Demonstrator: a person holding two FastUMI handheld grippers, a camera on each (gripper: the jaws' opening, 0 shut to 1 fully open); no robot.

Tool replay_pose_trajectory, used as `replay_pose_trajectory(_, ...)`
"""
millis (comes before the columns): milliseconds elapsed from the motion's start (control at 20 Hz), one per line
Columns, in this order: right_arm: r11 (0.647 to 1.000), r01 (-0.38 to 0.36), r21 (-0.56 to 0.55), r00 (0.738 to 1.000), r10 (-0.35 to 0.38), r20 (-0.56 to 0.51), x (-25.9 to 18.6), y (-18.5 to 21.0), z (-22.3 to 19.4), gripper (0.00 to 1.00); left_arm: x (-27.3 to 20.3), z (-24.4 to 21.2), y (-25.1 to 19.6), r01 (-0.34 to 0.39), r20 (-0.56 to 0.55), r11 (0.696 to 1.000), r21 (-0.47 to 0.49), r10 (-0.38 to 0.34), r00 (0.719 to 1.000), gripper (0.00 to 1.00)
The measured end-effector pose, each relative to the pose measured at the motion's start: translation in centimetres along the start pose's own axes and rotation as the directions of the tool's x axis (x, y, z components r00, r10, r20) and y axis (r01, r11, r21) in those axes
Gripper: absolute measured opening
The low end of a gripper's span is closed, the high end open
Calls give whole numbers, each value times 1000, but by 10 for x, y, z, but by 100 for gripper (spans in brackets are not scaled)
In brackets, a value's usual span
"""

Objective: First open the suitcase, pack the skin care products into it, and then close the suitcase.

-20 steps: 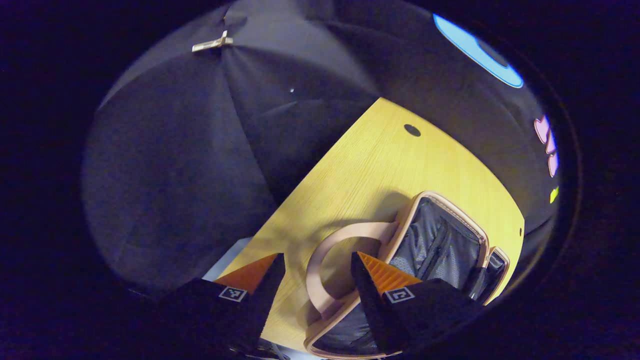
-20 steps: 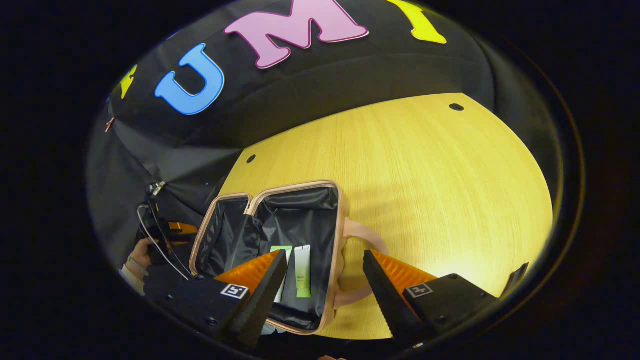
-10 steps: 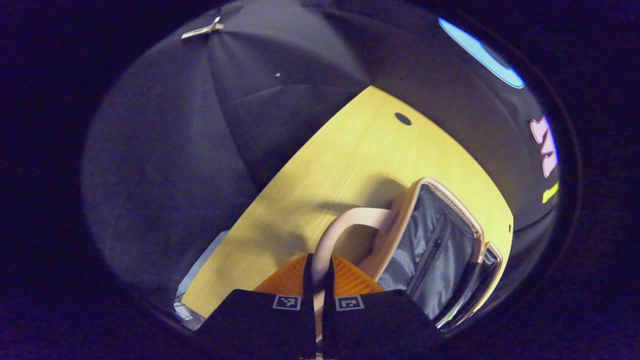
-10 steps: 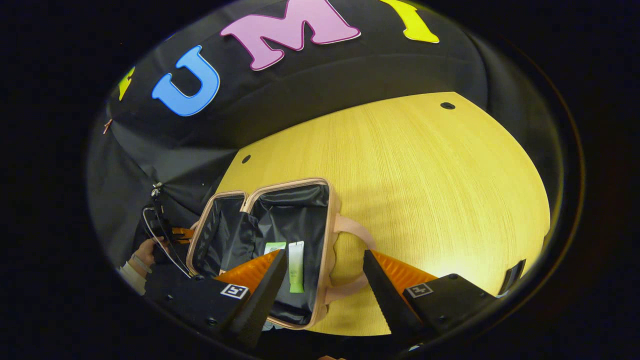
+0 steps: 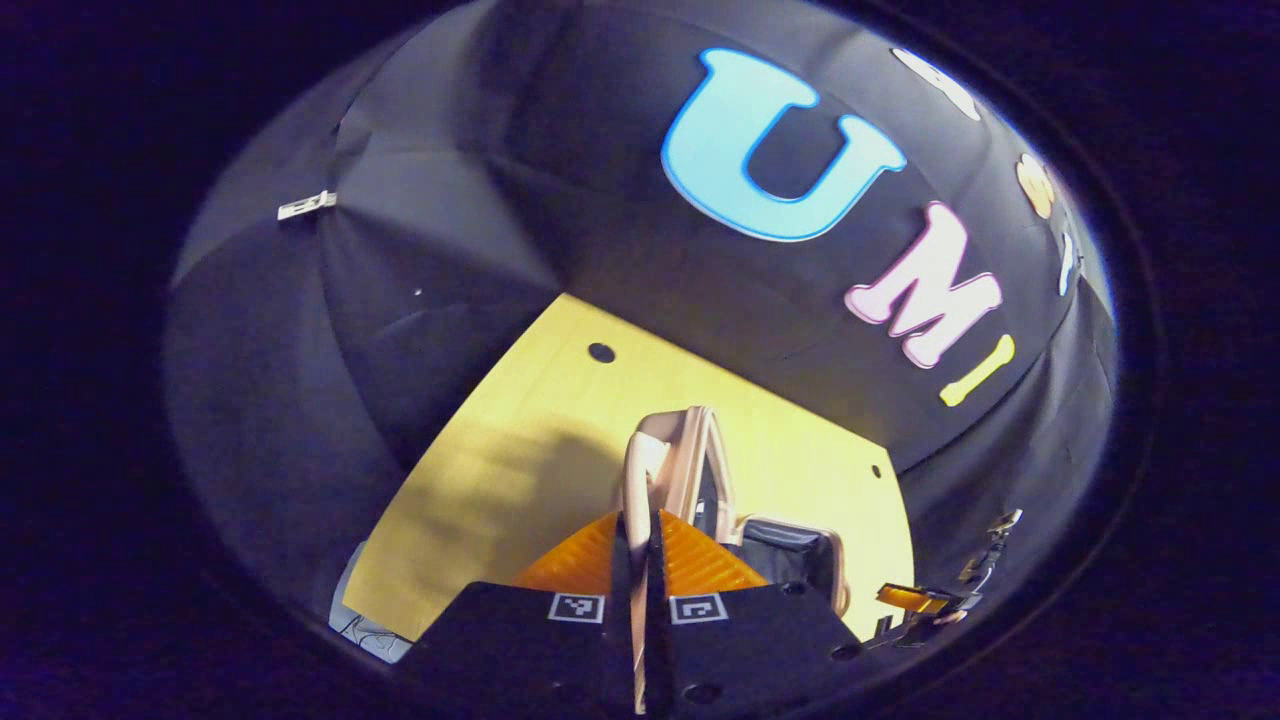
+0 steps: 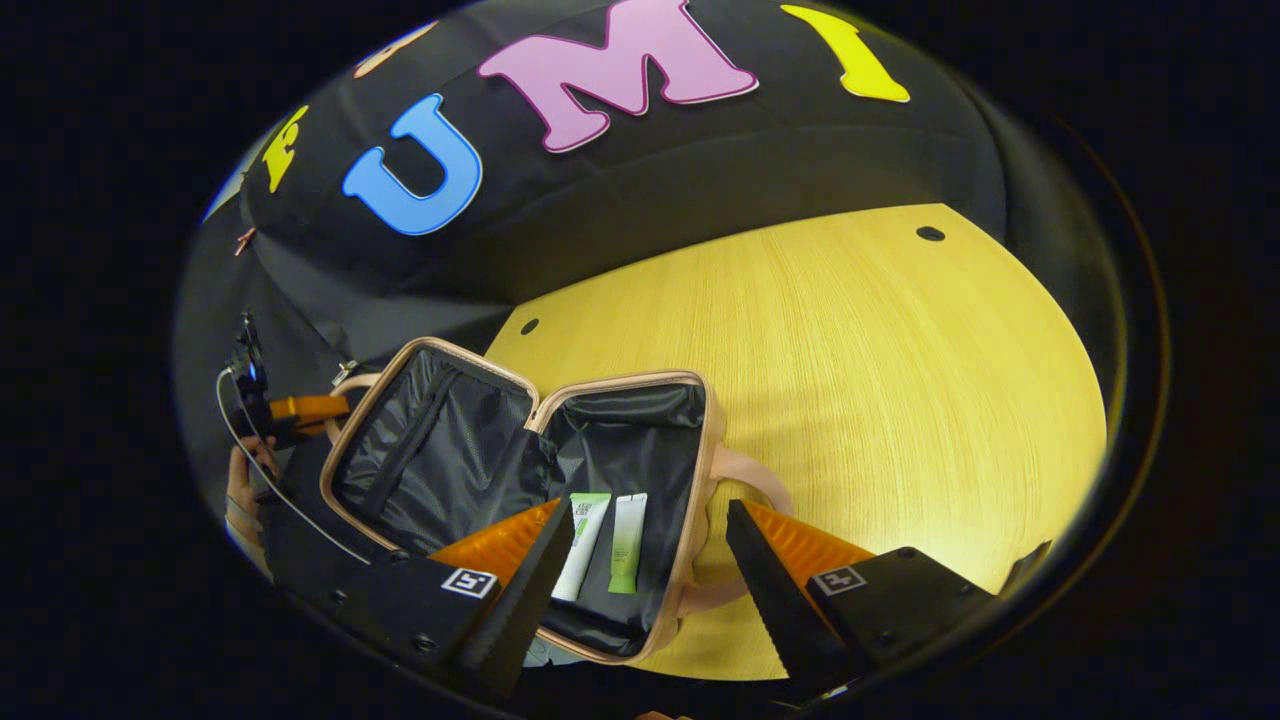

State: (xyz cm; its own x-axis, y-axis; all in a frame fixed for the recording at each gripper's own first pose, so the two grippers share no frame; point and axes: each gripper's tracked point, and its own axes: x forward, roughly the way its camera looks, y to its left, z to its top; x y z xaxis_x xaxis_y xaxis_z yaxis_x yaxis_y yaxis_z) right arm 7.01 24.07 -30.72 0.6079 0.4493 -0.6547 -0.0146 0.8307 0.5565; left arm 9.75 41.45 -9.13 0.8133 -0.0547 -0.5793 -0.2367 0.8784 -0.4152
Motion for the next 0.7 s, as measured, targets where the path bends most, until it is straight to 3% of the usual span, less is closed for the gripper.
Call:
replay_pose_trajectory(200, 1000, -7, -24, 1000, 7, 9, -8, -9, 8, 97, -22, -10, -100, 158, -4, 984, 85, -158, 987, 10)
replay_pose_trajectory(400, 999, -16, -31, 999, 17, 38, -27, -21, 21, 97, -31, -38, -185, 279, -72, 941, 189, -270, 960, 10)
replay_pose_trajectory(600, 998, -18, -58, 994, 24, 103, -56, -37, 37, 97, -7, -91, -265, 393, -196, 886, 247, -352, 915, 10)
replay_pose_trajectory(700, 997, -31, -70, 994, 39, 104, -72, -44, 36, 97, 19, -127, -290, 418, -277, 877, 237, -352, 894, 10)
